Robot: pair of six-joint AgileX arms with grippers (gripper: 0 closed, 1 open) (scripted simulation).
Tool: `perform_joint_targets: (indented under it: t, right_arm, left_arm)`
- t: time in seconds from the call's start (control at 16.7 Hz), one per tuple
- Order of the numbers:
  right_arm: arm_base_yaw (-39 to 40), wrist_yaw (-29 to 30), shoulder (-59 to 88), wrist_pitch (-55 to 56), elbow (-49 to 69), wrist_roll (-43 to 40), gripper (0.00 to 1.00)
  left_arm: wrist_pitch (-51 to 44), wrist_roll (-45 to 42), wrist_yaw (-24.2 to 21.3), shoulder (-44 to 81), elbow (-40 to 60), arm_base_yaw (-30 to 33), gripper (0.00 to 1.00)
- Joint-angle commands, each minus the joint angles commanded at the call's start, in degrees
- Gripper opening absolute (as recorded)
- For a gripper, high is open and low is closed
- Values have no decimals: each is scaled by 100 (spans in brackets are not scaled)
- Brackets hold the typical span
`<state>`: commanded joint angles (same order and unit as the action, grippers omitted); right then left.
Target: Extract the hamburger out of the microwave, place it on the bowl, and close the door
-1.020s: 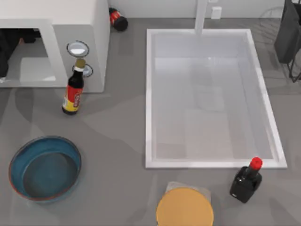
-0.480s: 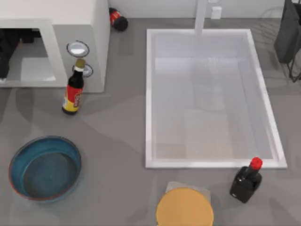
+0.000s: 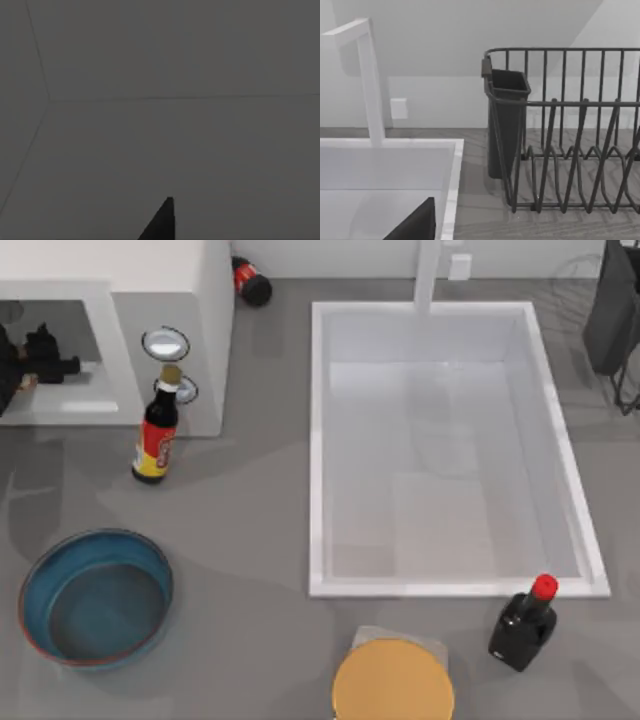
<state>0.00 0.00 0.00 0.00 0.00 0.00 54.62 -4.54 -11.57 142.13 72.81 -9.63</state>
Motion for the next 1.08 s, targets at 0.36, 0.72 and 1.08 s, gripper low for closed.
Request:
perform_joint_targets:
  t: [0.36, 0.72, 1.08]
  right_arm:
    - [0, 0, 0, 0, 0, 0, 100]
    - [0, 0, 0, 0, 0, 0, 100]
    - [0, 0, 0, 0, 0, 0, 100]
  left_arm:
    - [1388, -63, -200, -949, -2405, -218, 0]
    - [1776, -80, -255, -1229, -2933, -279, 0]
    - [1398, -90, -239, -1591, -2884, -243, 0]
